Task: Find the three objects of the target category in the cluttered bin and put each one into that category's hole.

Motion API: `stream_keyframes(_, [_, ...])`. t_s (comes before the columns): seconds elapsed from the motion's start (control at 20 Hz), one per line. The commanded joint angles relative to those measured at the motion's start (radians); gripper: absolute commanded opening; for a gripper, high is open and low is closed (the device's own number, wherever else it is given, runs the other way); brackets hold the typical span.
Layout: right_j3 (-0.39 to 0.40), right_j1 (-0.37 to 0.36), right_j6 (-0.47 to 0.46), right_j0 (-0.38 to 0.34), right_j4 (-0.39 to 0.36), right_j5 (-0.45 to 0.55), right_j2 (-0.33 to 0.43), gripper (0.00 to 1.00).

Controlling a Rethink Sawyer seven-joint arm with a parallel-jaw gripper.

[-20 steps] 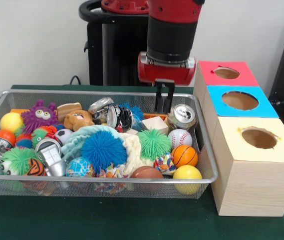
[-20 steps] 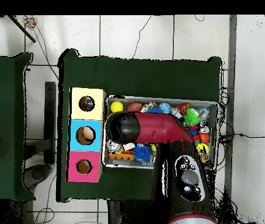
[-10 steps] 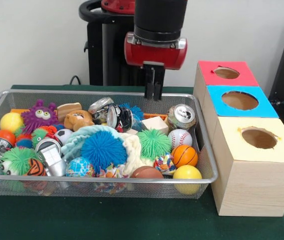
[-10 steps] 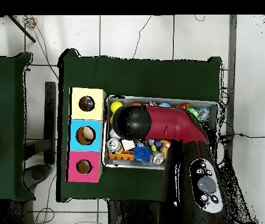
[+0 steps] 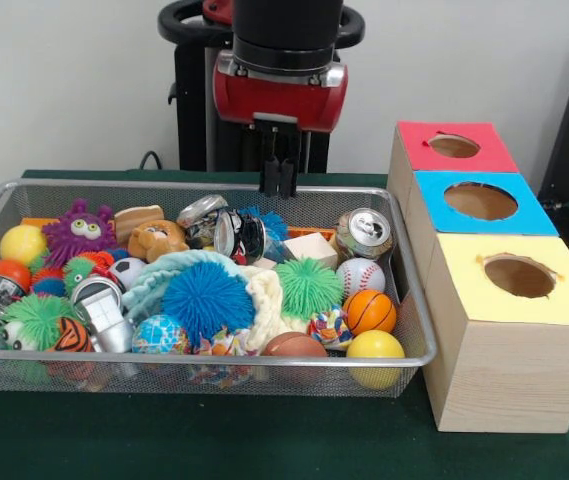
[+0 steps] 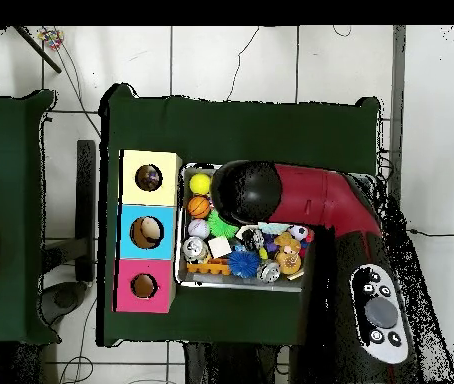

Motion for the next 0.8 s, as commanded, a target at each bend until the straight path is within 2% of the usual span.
stream_keyframes(0.05, [-0.075, 0.027, -0.104, -0.035, 0.001, 0.158, 0.100, 0.00])
stream_keyframes(0.25, [-0.079, 0.002, -0.116, -0.051, 0.022, 0.195, 0.124, 0.00])
stream_keyframes(0.4, [-0.060, -0.017, -0.115, -0.062, 0.040, 0.184, 0.146, 0.00])
stream_keyframes(0.8, [-0.083, -0.031, -0.146, -0.081, 0.010, 0.258, 0.160, 0.00])
